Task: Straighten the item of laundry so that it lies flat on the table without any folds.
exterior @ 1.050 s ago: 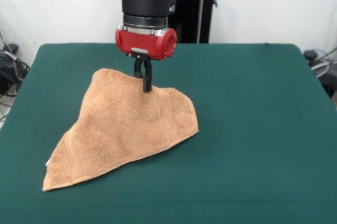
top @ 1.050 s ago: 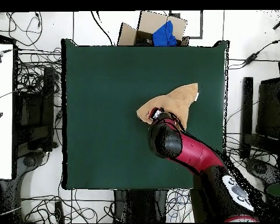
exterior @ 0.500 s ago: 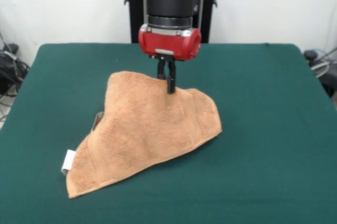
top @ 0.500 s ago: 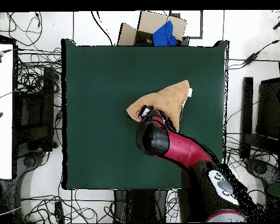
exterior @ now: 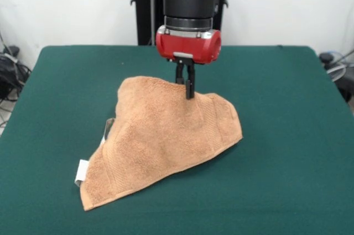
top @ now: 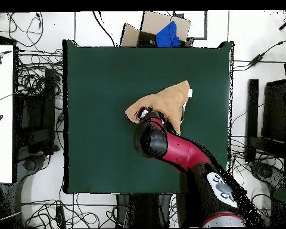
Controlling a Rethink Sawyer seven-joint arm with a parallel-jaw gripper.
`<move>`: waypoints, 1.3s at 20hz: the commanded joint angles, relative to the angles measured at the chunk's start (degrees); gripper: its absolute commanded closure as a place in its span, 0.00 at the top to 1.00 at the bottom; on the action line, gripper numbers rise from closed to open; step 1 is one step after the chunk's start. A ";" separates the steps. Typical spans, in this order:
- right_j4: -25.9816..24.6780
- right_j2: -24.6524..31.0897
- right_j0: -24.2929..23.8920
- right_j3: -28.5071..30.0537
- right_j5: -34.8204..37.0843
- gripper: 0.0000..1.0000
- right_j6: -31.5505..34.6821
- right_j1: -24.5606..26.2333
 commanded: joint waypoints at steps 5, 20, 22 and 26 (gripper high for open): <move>5.42 1.55 4.69 2.65 -4.87 0.00 16.80 0.86; 13.64 0.05 12.93 5.39 -7.64 0.00 20.24 0.25; 14.35 0.09 13.50 5.78 -7.80 0.00 20.35 -0.05; 15.10 -0.05 14.28 6.27 -8.77 0.00 20.13 -0.11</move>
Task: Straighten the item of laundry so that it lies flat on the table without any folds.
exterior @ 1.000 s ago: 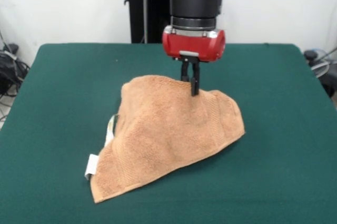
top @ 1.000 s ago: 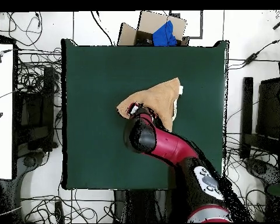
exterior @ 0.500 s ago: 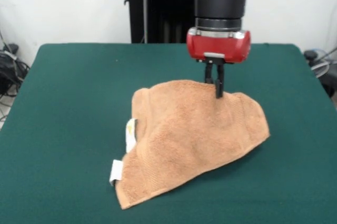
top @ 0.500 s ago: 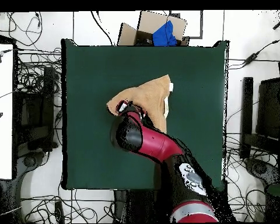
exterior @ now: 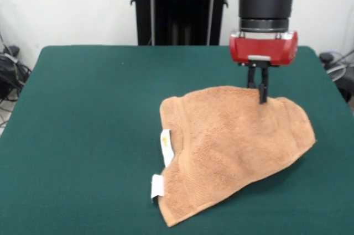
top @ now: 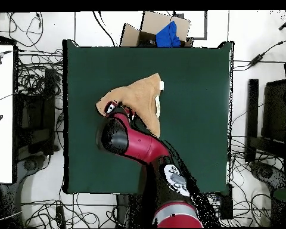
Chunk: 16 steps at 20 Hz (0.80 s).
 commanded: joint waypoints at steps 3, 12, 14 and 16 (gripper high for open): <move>4.73 -0.86 2.45 5.83 -4.23 0.00 19.06 -0.30; 7.29 -5.85 5.05 4.89 1.63 1.00 14.42 -0.87; 7.10 -5.78 4.44 4.54 2.96 1.00 13.57 -0.95; 7.36 -6.48 4.58 4.05 4.50 1.00 12.70 -1.16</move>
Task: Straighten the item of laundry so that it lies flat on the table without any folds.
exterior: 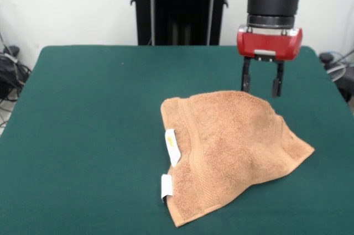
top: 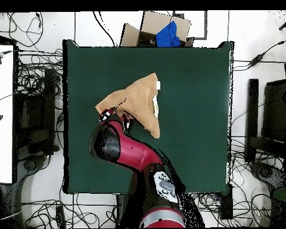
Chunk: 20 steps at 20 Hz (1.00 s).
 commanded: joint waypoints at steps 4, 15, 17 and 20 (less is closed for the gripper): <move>5.33 -6.13 2.53 -0.63 7.96 1.00 11.83 -0.51; 7.22 -9.42 6.38 -4.39 9.44 1.00 11.09 2.27; 7.52 -10.15 7.36 -4.80 10.00 1.00 10.96 2.63; 7.87 -11.86 8.90 -5.86 10.77 1.00 10.64 3.45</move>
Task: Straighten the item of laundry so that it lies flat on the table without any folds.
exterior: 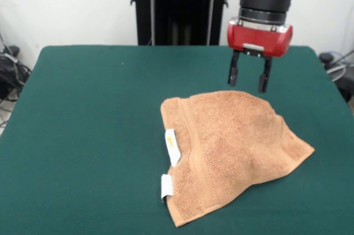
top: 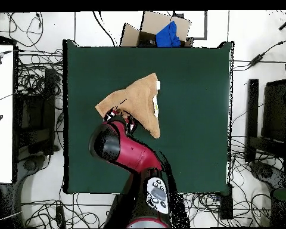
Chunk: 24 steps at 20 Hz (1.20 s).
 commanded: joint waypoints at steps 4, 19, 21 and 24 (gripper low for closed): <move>2.94 -5.24 3.60 -4.31 8.34 1.00 10.06 2.70; -9.85 3.76 -14.11 -2.07 11.98 1.00 1.46 -2.78; -11.01 4.68 -15.91 -2.35 13.18 1.00 0.97 -3.05; -12.46 6.10 -17.95 -2.74 13.61 1.00 0.97 -2.77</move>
